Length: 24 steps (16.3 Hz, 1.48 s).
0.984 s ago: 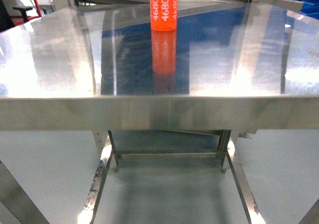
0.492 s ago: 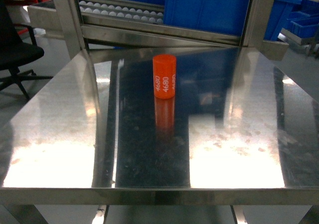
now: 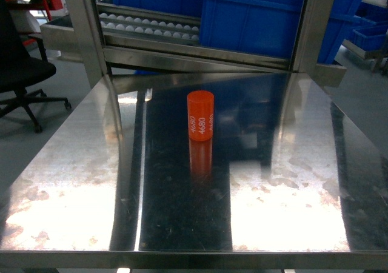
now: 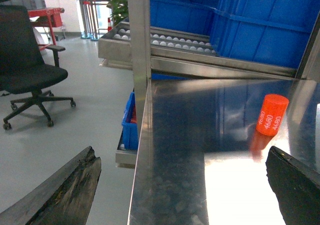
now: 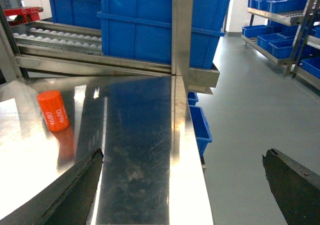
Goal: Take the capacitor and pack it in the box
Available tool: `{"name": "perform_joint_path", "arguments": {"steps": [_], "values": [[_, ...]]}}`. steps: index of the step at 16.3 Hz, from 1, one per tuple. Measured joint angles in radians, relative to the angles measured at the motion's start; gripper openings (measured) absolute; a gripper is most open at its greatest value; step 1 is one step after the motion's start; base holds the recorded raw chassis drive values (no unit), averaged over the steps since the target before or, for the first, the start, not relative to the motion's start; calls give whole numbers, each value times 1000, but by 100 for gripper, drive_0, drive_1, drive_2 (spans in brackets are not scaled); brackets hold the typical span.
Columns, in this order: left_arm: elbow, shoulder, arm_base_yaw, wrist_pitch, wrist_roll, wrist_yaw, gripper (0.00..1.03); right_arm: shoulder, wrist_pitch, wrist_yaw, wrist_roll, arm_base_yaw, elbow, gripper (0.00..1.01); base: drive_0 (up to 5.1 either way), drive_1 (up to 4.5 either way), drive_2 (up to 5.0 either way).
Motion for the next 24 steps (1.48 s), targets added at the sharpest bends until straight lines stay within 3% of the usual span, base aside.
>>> {"name": "perform_joint_path", "arguments": {"steps": [24], "values": [[0, 0, 0, 0, 0, 1, 98, 0, 0, 0, 0, 0, 0, 98, 0, 0, 0]]}}
